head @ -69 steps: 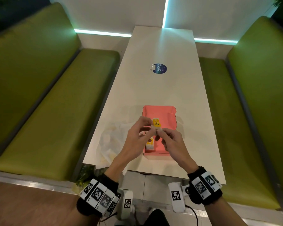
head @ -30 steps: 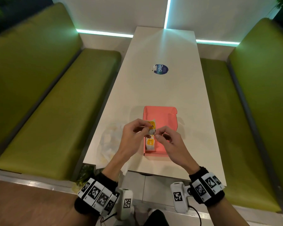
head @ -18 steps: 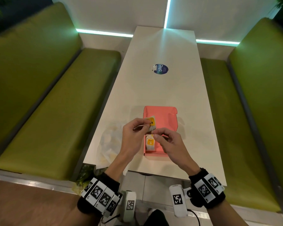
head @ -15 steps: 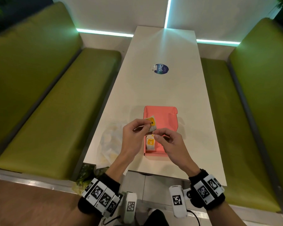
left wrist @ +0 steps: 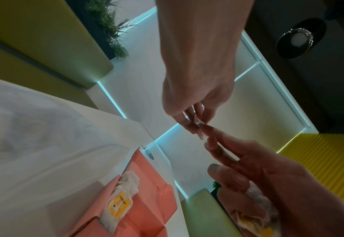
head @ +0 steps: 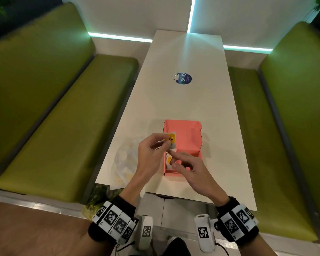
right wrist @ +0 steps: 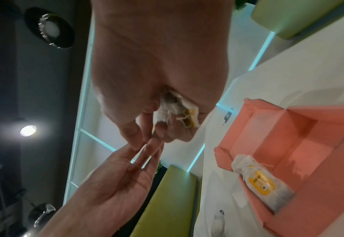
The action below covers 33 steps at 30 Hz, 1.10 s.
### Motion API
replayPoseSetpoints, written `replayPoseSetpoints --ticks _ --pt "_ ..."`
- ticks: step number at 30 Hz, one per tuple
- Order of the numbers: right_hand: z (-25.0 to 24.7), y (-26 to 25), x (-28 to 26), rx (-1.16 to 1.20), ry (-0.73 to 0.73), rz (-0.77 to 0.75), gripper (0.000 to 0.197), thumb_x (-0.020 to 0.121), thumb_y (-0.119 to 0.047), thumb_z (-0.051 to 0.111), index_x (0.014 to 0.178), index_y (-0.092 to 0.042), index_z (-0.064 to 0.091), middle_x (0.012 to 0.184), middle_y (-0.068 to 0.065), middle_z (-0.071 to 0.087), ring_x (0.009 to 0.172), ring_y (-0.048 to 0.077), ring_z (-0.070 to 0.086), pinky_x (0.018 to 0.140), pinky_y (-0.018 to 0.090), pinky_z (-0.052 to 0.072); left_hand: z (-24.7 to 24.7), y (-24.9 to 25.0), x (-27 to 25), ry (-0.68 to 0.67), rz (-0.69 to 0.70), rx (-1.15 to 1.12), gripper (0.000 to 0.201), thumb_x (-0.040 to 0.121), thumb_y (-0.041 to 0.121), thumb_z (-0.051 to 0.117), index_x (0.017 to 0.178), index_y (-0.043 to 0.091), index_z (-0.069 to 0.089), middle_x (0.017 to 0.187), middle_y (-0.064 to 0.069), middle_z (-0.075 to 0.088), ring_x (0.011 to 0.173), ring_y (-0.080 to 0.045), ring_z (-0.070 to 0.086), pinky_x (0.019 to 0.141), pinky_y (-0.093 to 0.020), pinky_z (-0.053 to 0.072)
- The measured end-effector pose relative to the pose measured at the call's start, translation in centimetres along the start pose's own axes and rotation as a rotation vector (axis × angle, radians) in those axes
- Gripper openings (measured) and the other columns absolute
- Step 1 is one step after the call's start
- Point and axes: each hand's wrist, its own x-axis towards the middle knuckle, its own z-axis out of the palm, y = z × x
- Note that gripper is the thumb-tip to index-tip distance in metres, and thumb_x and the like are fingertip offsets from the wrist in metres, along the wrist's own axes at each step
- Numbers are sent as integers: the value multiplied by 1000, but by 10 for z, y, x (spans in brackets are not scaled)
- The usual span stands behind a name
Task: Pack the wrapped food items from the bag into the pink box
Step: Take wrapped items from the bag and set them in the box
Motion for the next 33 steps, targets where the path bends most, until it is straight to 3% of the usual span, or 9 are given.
replayPoseSetpoints --ticks 3,6,8,10,15,18,22,29,33 --pt "-8 -9 -1 -47 17 -13 29 95 -9 62 117 -25 72 96 -2 68 80 23 55 73 25 42 -2 -2 0 -25 11 30 10 89 -7 66 97 -2 68 99 -10 75 85 -24 74 83 -39 59" --pt "-21 -19 7 -122 251 -102 24 93 -9 65 106 -28 73 89 -4 66 66 8 48 65 19 40 -1 -5 -4 -83 22 31 8 89 -8 64 97 -5 64 92 -15 73 81 -29 74 79 -45 60" --pt "-27 -23 16 -245 330 -120 24 93 -17 67 112 -31 67 94 -6 61 64 13 47 63 20 42 0 -6 -7 -135 33 33 8 90 -7 64 95 -7 58 88 -19 71 78 -33 74 77 -49 60" --pt "-30 -26 23 -370 255 -91 24 92 -27 67 115 -34 64 98 -9 59 64 19 47 63 22 43 2 -8 -11 -174 41 40 14 91 -5 65 95 -7 53 87 -21 69 75 -32 74 76 -49 60" --pt "-32 -20 27 -456 58 -33 10 91 -24 67 84 -31 65 81 -13 63 61 19 49 62 34 46 2 -18 -17 -242 4 83 22 92 7 69 102 3 49 87 -13 73 78 -27 73 68 -40 60" --pt "-39 -20 30 -513 77 -56 7 90 -24 68 85 -28 65 81 -15 63 65 11 50 63 27 45 1 -22 -18 -235 -32 94 22 91 10 71 103 5 53 88 -11 74 78 -27 71 62 -29 57" --pt "-41 -21 32 -578 69 -90 4 92 -24 66 88 -26 65 83 -16 62 70 4 51 62 16 38 5 -26 -13 -214 14 117 21 90 9 72 100 2 55 84 -6 75 78 -23 72 64 -29 56" --pt "-46 0 33 -846 -77 35 2 96 -32 56 97 -32 58 96 -14 65 85 11 57 70 36 48 -7 -60 -16 -185 -8 429 21 90 10 68 104 18 55 96 4 67 87 -14 67 72 -32 57" --pt "-38 24 38 -960 -176 79 7 97 -27 52 102 -29 57 100 -11 63 89 16 56 69 35 45 -17 -81 -25 -242 -1 707 16 90 13 64 99 22 54 95 7 61 87 -16 60 75 -30 51"
